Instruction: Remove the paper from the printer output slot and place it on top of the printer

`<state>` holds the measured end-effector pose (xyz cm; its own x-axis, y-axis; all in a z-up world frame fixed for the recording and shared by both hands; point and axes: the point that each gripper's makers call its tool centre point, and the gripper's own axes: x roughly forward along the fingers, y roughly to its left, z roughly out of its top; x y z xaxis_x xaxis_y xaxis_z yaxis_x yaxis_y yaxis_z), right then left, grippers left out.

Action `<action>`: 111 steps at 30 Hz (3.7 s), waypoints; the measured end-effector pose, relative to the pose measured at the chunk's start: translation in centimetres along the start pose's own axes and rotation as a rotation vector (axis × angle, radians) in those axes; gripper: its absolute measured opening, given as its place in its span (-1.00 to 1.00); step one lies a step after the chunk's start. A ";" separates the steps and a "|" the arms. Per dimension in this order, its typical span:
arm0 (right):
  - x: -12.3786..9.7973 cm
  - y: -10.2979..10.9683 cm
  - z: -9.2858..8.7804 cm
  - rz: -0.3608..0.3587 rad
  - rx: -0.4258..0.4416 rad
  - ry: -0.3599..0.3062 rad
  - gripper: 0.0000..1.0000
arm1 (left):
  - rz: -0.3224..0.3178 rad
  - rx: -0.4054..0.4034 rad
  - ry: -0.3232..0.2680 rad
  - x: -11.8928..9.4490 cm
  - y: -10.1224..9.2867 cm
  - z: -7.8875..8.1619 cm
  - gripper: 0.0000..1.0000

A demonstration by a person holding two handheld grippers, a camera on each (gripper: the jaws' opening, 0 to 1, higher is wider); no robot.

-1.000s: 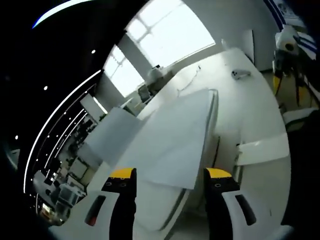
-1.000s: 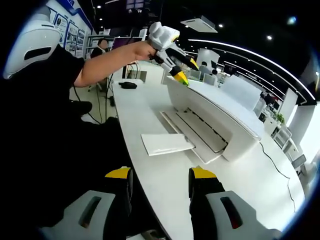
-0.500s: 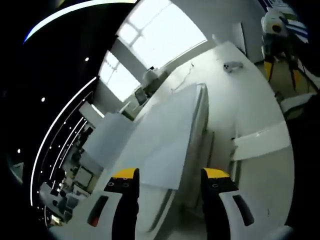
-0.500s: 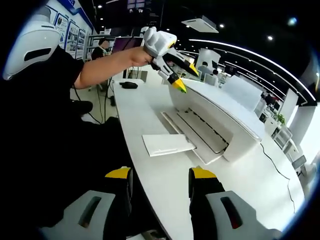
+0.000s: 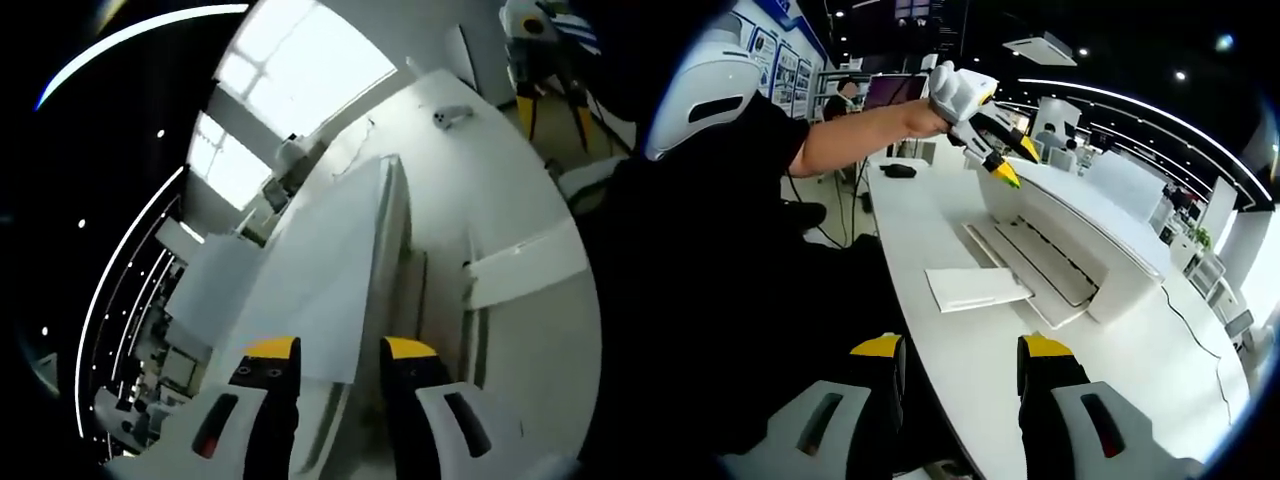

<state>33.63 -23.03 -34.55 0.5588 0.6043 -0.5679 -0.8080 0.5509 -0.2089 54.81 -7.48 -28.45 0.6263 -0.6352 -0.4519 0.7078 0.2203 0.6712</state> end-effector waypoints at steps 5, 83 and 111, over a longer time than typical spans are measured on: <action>-0.2 -0.2 0.2 -0.008 0.004 -0.008 -0.19 | -0.004 0.014 0.002 -0.1 0.1 0.1 -0.49; -0.5 -0.1 0.4 -0.011 -0.008 -0.009 -0.20 | 0.048 -0.060 0.267 -1.0 1.3 -3.1 -0.90; -0.6 0.5 1.6 -0.009 -0.038 -0.017 -0.20 | 0.017 -0.087 0.211 -3.1 0.8 -3.2 -0.40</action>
<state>33.17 -22.18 -33.03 0.5688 0.6095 -0.5523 -0.8094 0.5341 -0.2441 54.54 -2.95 -28.39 0.6864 -0.4638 -0.5601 0.7163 0.2983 0.6308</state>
